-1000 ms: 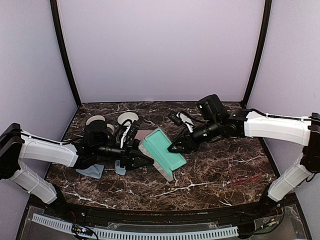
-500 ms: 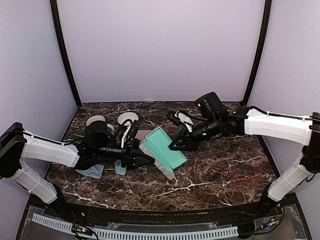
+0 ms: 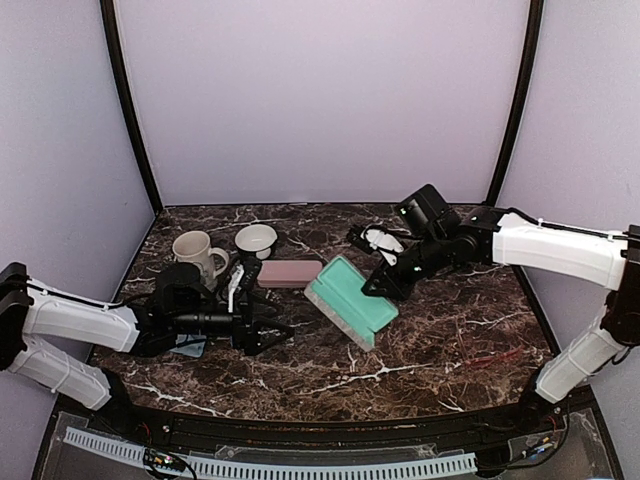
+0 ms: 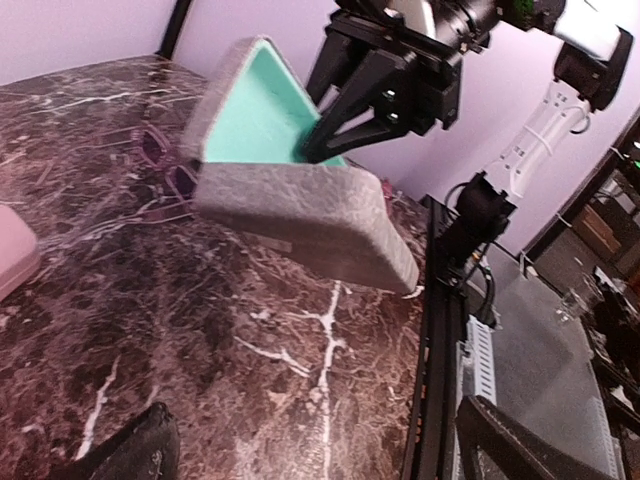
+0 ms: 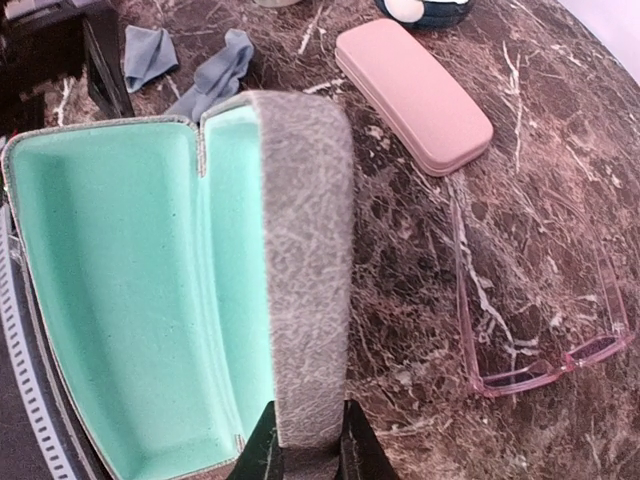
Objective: Organize the sunglasses
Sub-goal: Place the opened sunglasses case at the center of the board.
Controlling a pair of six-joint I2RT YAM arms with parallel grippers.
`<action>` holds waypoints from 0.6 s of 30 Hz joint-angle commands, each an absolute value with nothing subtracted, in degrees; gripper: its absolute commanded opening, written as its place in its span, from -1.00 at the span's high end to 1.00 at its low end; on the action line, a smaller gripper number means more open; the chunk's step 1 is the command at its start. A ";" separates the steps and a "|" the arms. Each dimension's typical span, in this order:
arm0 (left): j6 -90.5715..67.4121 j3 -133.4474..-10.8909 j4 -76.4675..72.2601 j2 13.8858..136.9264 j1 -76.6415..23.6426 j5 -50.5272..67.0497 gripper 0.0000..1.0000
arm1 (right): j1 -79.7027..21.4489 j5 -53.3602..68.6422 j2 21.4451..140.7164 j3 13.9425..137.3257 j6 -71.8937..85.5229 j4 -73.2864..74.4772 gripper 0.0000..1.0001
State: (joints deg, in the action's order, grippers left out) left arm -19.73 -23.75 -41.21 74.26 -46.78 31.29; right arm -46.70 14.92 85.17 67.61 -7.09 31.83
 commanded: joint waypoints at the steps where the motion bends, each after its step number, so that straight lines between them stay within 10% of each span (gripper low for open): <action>1: -18.84 -23.15 -30.52 67.66 -46.49 14.42 -0.98 | -46.84 7.34 86.54 71.06 -10.36 34.32 0.77; 8: -22.02 -31.91 -4.85 62.41 -45.83 -11.21 -0.97 | -50.17 -0.97 97.53 78.18 -13.41 38.51 0.78; 18: -27.75 -33.67 4.03 63.24 -38.53 -10.99 -0.91 | -56.72 -9.58 109.04 88.10 -16.39 45.34 0.78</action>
State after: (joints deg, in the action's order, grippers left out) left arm -24.60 -33.82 -1.39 63.05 -41.32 -10.44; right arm -54.30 -5.17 107.94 83.99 -14.85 42.89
